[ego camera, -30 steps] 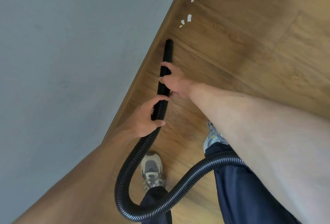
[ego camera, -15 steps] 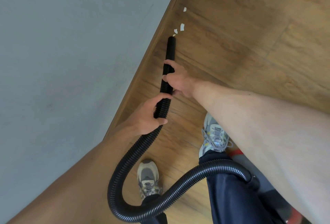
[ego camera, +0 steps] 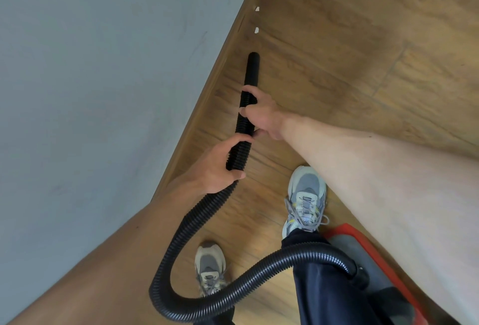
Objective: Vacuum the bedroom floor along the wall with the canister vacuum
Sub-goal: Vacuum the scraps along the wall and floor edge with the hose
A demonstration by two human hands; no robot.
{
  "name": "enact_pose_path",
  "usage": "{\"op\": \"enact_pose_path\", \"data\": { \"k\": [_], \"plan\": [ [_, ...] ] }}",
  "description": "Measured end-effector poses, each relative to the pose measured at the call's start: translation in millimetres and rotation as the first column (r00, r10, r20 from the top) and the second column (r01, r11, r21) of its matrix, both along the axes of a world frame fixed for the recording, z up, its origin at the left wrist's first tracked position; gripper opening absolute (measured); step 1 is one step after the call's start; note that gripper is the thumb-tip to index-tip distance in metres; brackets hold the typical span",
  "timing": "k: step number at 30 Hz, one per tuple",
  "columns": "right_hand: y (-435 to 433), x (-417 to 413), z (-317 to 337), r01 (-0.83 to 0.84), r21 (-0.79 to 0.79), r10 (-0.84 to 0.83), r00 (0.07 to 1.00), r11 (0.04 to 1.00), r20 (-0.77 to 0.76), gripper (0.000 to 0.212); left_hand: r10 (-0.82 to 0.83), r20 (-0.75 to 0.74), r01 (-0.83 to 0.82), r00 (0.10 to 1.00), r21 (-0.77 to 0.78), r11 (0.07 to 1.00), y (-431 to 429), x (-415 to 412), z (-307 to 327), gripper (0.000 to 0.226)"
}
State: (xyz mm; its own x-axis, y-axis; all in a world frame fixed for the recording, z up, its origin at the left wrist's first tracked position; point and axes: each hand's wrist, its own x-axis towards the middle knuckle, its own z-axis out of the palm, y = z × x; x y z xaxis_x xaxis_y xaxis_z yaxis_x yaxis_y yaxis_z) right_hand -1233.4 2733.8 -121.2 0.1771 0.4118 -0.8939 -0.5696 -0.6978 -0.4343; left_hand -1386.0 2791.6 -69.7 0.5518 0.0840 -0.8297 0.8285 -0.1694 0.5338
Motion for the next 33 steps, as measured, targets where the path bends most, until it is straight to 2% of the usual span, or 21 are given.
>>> {"op": "enact_pose_path", "data": {
  "k": [18, 33],
  "plan": [
    [-14, 40, 3, -0.003, -0.019, 0.003, 1.0, 1.0, 0.007, 0.061, -0.032, -0.005, 0.031, 0.999, -0.03, 0.999, -10, 44, 6, 0.066],
    [11, 69, 15, -0.058, -0.014, 0.058, 0.998, 0.998, -0.005, 0.058, -0.039, -0.023, 0.038, 0.999, -0.033, 0.999, 10, 77, 20, 0.068]
  ]
}}
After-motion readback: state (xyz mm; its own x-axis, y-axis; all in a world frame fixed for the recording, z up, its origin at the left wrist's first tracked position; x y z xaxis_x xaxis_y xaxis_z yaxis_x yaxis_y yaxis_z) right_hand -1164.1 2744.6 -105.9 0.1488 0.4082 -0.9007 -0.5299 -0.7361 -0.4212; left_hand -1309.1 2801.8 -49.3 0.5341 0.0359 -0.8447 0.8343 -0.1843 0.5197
